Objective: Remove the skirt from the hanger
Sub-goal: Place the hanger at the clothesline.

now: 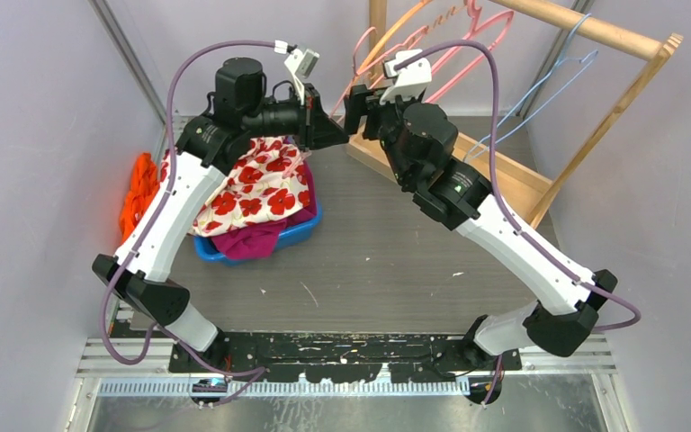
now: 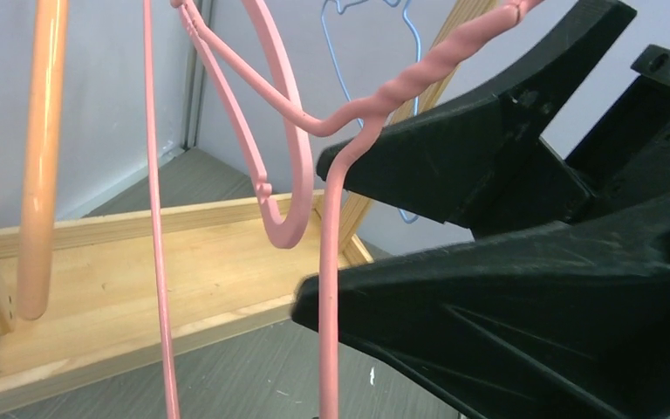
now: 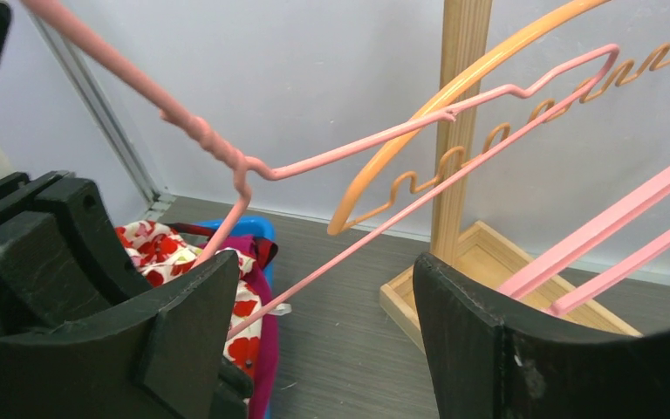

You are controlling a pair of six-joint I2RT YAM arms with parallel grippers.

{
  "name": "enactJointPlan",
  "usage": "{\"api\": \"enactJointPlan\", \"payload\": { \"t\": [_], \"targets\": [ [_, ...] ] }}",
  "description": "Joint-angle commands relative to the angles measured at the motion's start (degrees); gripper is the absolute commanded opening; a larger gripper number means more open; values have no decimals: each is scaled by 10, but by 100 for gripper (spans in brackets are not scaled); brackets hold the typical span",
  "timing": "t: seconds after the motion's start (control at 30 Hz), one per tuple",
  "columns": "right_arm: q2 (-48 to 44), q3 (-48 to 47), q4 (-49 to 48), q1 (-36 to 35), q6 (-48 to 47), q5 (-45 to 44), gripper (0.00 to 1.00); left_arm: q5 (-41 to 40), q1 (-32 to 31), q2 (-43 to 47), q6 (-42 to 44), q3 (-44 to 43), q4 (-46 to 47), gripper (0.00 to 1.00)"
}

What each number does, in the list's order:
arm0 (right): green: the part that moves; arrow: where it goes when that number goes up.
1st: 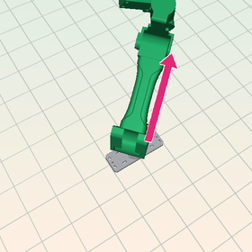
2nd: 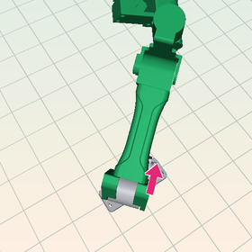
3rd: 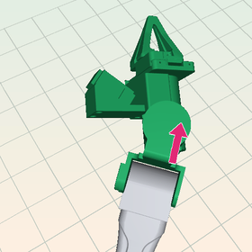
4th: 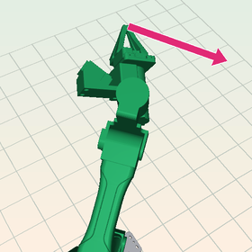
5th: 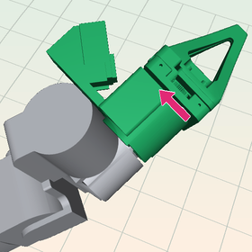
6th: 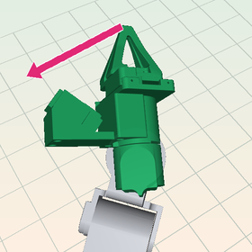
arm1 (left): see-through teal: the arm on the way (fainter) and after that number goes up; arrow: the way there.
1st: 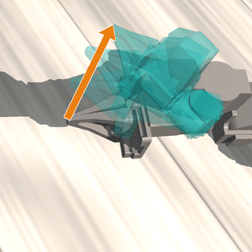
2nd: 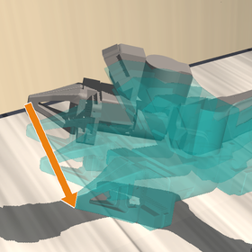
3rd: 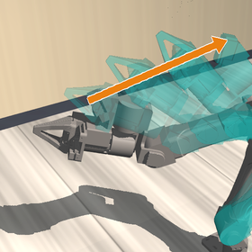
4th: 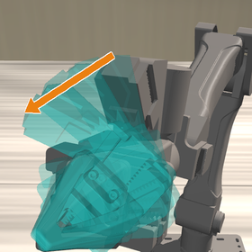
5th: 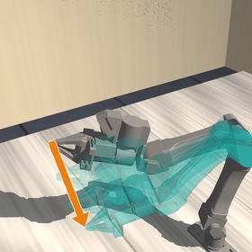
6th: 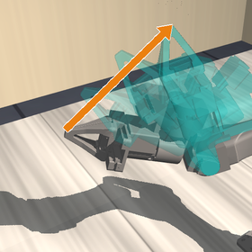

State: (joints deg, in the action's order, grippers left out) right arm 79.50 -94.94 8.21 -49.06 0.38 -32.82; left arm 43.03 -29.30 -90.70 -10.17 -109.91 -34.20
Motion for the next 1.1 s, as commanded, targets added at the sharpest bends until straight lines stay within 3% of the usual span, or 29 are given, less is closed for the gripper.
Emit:
{"api": "enactJointPlan", "payload": {
  "t": [0.0, 0.37, 1.07],
  "targets": [
    [-50, 2, -18, -6, 45, 29, 77, 12, -7, -14, 8, -36, 13, 0],
    [-100, 55, 34, -12, 73, 24, 78, 4, -7, -49, 14, -81, 2, 0],
    [28, 8, -116, -12, 33, 29, 78, 9, -10, -7, 3, -32, 9, 0]
  ]
}}
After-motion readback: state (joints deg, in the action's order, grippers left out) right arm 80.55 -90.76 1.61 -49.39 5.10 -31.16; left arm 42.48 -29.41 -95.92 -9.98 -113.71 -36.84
